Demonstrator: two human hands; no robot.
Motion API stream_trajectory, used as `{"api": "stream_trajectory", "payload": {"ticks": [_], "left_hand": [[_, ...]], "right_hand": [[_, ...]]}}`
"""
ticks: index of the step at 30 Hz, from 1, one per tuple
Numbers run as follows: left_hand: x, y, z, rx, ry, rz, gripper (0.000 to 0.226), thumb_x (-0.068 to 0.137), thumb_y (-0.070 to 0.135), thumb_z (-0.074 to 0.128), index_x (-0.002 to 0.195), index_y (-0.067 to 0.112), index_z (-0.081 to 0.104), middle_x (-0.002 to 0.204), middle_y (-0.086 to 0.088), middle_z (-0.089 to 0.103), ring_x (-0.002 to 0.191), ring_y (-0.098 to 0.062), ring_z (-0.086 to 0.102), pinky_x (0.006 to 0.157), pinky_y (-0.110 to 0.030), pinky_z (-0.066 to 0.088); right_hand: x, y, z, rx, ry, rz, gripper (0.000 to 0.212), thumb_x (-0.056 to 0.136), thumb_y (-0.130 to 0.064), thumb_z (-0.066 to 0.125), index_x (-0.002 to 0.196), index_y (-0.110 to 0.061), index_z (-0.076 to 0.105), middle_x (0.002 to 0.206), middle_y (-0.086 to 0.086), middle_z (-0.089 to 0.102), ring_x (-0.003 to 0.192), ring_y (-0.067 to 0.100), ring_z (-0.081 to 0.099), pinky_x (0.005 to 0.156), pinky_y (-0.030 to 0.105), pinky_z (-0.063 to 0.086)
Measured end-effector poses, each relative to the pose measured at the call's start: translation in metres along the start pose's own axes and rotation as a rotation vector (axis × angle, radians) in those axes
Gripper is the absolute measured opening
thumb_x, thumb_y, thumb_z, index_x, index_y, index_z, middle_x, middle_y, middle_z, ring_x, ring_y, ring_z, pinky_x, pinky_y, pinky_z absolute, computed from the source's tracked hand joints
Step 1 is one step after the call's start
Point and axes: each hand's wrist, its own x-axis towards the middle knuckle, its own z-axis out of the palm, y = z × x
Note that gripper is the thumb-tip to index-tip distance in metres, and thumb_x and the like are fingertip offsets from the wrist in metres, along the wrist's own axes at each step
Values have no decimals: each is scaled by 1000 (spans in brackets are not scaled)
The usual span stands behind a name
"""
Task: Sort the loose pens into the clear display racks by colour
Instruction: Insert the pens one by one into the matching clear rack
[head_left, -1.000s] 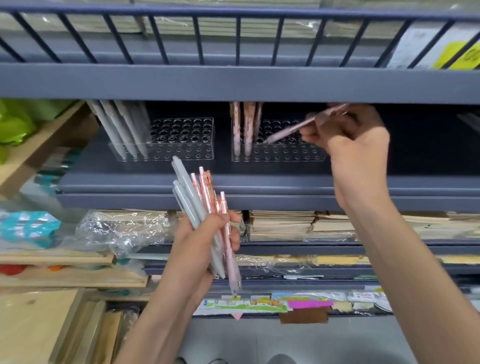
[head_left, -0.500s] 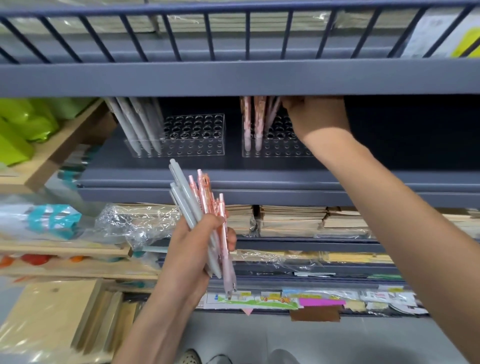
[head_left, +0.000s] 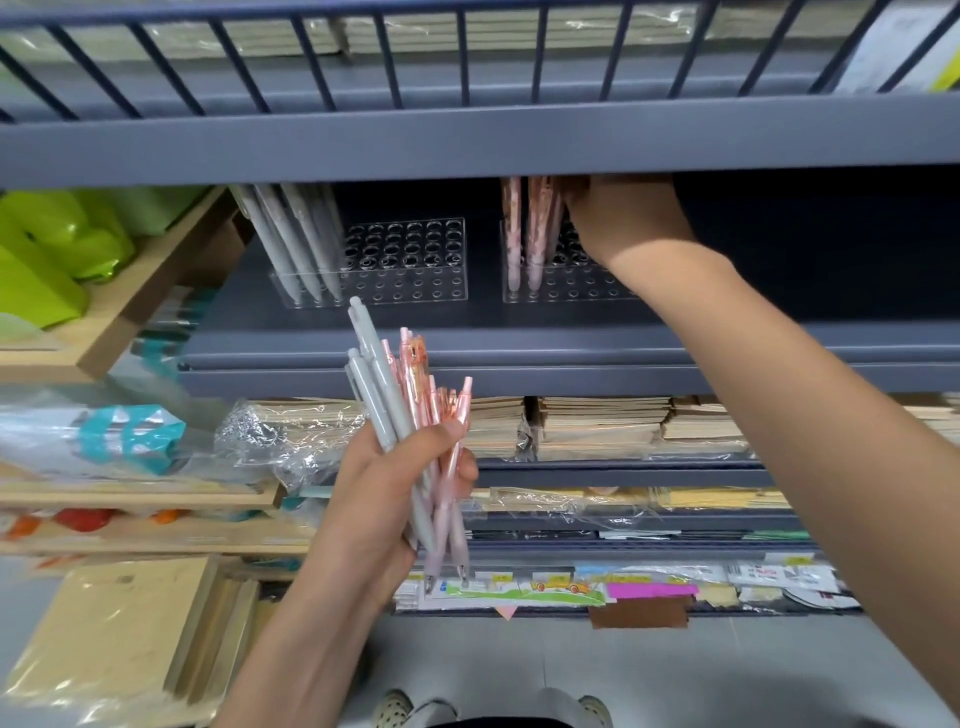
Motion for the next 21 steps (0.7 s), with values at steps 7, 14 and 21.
{"api": "stream_trajectory", "payload": {"ticks": [7, 14, 21], "left_hand": [[-2, 3, 0, 29, 1, -10, 34, 74, 14, 77, 101, 3, 58, 64, -11, 67, 55, -21, 66, 51, -27, 55], [-4, 5, 6, 44, -4, 21, 27, 69, 12, 77, 92, 2, 65, 66, -12, 70, 58, -21, 70, 54, -27, 59], [-5, -2, 23, 59, -35, 45, 38, 67, 11, 77, 100, -1, 64, 69, -10, 73, 60, -22, 72, 52, -27, 58]], "right_hand": [[1, 5, -1, 70, -28, 46, 36, 104, -31, 40, 124, -8, 59, 121, 13, 62, 98, 25, 57, 77, 26, 34], [-52, 28, -4, 690, -50, 137, 8, 89, -18, 66, 85, -18, 72, 68, -2, 71, 53, 8, 58, 50, 22, 49], [-110, 28, 10, 830, -527, 43, 15, 83, -34, 74, 83, -20, 77, 66, -2, 68, 50, 3, 47, 47, 14, 39]]}}
